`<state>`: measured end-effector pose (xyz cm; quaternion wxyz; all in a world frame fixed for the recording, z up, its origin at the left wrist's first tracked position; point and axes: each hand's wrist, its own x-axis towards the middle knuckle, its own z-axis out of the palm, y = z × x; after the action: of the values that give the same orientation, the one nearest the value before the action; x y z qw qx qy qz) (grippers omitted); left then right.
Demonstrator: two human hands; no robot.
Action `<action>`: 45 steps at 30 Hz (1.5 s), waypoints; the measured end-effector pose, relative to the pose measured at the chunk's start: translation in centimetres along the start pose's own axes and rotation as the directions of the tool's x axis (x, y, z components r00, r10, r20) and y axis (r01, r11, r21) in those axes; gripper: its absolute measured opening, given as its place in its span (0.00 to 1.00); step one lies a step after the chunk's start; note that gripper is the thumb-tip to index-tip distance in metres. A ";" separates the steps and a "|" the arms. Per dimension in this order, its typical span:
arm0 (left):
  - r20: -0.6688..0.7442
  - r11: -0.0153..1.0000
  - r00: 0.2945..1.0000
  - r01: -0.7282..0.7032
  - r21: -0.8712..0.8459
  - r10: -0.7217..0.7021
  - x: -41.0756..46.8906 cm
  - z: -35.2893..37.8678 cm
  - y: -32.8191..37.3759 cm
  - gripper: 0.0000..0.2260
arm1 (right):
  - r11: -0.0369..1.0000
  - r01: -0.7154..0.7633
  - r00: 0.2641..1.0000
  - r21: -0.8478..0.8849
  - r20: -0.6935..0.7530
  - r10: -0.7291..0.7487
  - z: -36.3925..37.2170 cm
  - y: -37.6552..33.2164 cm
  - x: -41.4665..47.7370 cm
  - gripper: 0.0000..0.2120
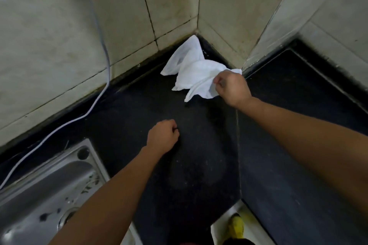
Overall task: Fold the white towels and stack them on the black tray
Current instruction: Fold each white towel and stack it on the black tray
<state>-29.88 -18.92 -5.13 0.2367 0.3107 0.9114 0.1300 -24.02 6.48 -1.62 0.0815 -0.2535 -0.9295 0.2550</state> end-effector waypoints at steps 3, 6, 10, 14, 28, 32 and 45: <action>-0.024 0.999 1.000 0.002 -0.035 -0.003 0.5 -0.5 0.5 0.06 | 0.996 0.072 0.996 0.060 -0.057 -0.068 -3.1 -1.6 0.0 0.09; -0.048 0.997 0.999 -0.008 -0.077 0.004 0.7 -0.8 1.6 0.06 | 0.990 0.076 0.996 0.115 -0.064 -0.069 -5.4 -2.6 -1.3 0.16; -0.050 0.993 0.999 -0.007 -0.118 0.001 -0.1 -0.4 3.1 0.06 | 0.989 0.128 0.991 0.068 -0.042 -0.125 -6.2 -1.6 -5.0 0.19; -0.011 0.994 0.999 0.048 -0.101 -0.050 -1.9 0.7 3.6 0.06 | 0.967 0.247 0.966 -0.059 0.089 -0.241 -4.7 1.4 -11.2 0.11; 0.141 0.988 0.982 0.134 -0.071 -0.123 -8.5 7.7 7.1 0.08 | 0.968 0.232 0.835 -0.100 0.531 -0.145 0.3 9.4 -28.9 0.17; 0.198 0.986 0.968 0.164 -0.027 -0.155 -8.7 9.6 9.2 0.11 | 0.996 0.057 0.896 -0.062 0.443 -0.023 -1.1 10.3 -29.4 0.16; 0.023 0.841 0.898 0.419 -0.342 -0.439 -15.4 9.0 3.7 0.07 | 0.947 -0.315 0.889 -0.055 0.334 0.315 -0.1 9.4 -19.9 0.12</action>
<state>-12.70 -24.91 -6.04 0.2840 0.0498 0.9277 0.2370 -2.86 3.25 -6.83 -0.1215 -0.3532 -0.8761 0.3048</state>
